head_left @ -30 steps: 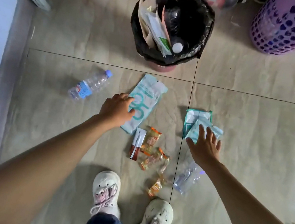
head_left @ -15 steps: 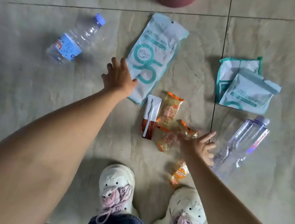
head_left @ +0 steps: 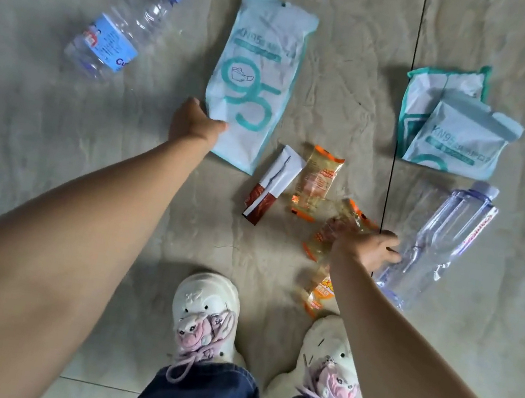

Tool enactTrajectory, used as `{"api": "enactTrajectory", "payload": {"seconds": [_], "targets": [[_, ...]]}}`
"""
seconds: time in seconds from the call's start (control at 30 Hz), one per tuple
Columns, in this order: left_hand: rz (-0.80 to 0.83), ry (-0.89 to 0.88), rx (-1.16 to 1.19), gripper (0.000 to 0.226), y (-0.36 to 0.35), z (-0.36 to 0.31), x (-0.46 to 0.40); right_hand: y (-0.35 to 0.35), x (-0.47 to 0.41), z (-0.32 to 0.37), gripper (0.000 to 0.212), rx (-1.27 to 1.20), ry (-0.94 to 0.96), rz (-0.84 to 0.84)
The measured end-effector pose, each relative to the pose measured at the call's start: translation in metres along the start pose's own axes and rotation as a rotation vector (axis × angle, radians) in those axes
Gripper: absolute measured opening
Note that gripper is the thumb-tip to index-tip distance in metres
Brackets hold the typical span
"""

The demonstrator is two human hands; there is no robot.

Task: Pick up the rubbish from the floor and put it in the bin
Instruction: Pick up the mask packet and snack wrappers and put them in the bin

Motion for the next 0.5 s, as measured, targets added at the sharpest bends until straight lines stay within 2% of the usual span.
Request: {"api": "enactTrajectory", "payload": {"seconds": [0.13,0.27,0.4,0.5], "targets": [[0.12,0.131,0.341,0.039,0.01,0.013,0.021,0.014,-0.004,0.002,0.033,-0.158,-0.009,0.004],[0.331,0.093,0.71,0.017,0.016,0.012,0.063,0.034,0.001,0.012,0.037,-0.189,0.044,0.087],[0.523,0.079,0.725,0.02,0.002,0.02,0.1,0.047,0.026,-0.009,0.027,-0.301,-0.006,0.115],[0.485,0.106,0.565,0.025,-0.022,0.041,0.113,0.047,0.039,-0.032,0.035,-0.323,-0.034,0.126]]}}
Point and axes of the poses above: each hand's wrist, its own x-axis away from the middle knuckle, its own y-axis out of the back of the hand, z = x × y, the point moved 6 cm from there along -x, towards the middle knuckle, and after that the axes turned 14 degrees about y, right-handed, at the moved point
